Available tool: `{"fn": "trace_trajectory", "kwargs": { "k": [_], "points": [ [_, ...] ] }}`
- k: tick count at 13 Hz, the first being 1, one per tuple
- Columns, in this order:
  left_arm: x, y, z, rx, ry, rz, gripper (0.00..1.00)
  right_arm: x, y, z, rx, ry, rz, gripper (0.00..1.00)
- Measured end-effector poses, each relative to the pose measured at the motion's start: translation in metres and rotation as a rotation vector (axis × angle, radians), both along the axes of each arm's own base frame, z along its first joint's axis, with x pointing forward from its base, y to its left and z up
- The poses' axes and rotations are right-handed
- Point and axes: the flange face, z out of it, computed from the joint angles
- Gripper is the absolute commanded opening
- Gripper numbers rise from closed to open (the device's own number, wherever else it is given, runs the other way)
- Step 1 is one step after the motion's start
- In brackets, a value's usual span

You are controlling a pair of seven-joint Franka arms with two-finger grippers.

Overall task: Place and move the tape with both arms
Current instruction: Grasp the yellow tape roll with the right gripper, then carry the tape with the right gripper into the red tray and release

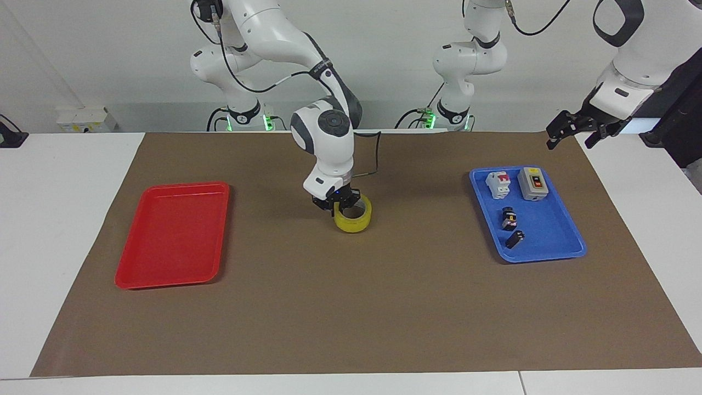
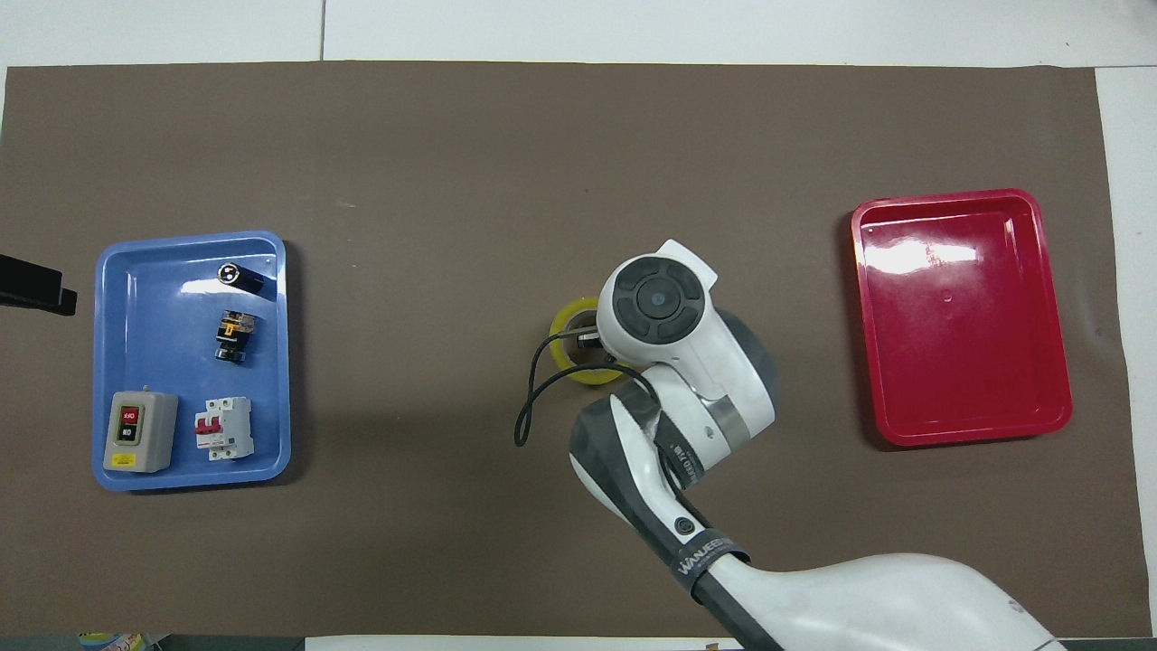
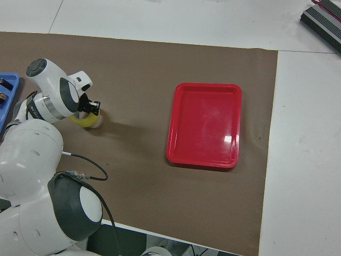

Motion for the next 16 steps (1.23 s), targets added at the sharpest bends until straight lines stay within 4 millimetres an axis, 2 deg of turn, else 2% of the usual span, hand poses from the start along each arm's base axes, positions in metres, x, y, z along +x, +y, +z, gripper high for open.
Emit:
{"fn": "trace_trajectory", "kwargs": {
  "k": [1,2,4,5,7,8,9,11,14,16],
  "points": [
    [0.001,0.0,0.001,0.0,-0.005,0.0,1.0,0.017,-0.029,0.022,-0.003,0.0,-0.001,0.0],
    [0.001,0.0,0.001,0.0,-0.007,0.0,1.0,0.033,-0.07,0.044,-0.007,0.006,0.017,0.0],
    [0.001,-0.001,0.001,-0.001,-0.009,-0.002,1.0,0.048,-0.167,0.079,-0.015,0.042,0.097,0.0],
    [0.001,-0.003,0.001,-0.001,-0.009,-0.006,1.0,0.051,-0.22,0.089,-0.013,0.056,0.128,0.0],
    [0.001,-0.007,0.001,-0.001,-0.009,-0.013,1.0,0.052,-0.316,0.089,-0.005,0.068,0.174,0.0],
    [0.001,-0.008,0.001,-0.001,-0.009,-0.014,1.0,0.05,-0.354,0.08,-0.003,0.062,0.191,0.0],
    [0.001,-0.008,0.001,-0.001,-0.009,-0.014,1.0,0.047,-0.382,0.071,-0.006,0.041,0.201,0.0],
    [0.001,-0.008,0.001,-0.001,-0.009,-0.014,1.0,0.038,-0.42,0.045,-0.016,-0.004,0.195,0.0],
    [0.001,-0.007,0.001,-0.001,-0.008,-0.013,1.0,0.016,-0.46,0.001,-0.02,-0.008,0.162,0.0],
    [0.001,-0.007,0.001,-0.001,-0.009,-0.013,1.0,0.011,-0.475,-0.023,-0.017,0.012,0.146,0.0]
  ]
}}
